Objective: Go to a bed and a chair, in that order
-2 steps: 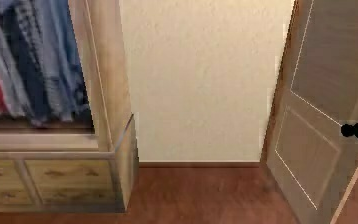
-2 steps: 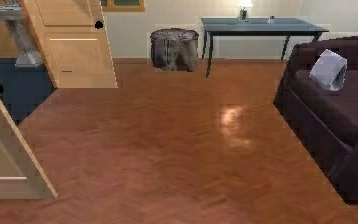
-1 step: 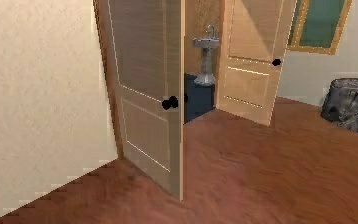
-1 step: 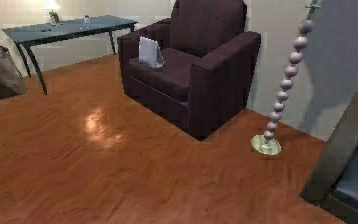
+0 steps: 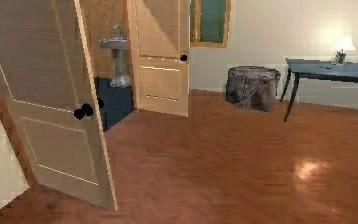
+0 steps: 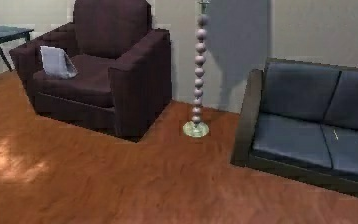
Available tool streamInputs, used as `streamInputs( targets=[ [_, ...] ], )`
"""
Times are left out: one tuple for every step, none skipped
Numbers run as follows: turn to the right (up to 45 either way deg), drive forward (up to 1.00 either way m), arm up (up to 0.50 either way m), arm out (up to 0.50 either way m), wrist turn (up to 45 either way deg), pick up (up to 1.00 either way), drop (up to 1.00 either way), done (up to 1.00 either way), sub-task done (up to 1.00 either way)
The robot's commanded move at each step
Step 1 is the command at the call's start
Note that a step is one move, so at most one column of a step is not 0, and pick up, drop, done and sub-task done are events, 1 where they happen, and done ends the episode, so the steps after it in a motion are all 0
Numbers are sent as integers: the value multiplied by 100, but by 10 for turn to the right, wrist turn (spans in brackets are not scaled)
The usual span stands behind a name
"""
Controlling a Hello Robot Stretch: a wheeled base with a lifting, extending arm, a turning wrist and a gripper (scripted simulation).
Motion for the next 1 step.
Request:
streamInputs(
  targets=[
    [0,100,0,0,0,0,0,0,0]
  ],
)
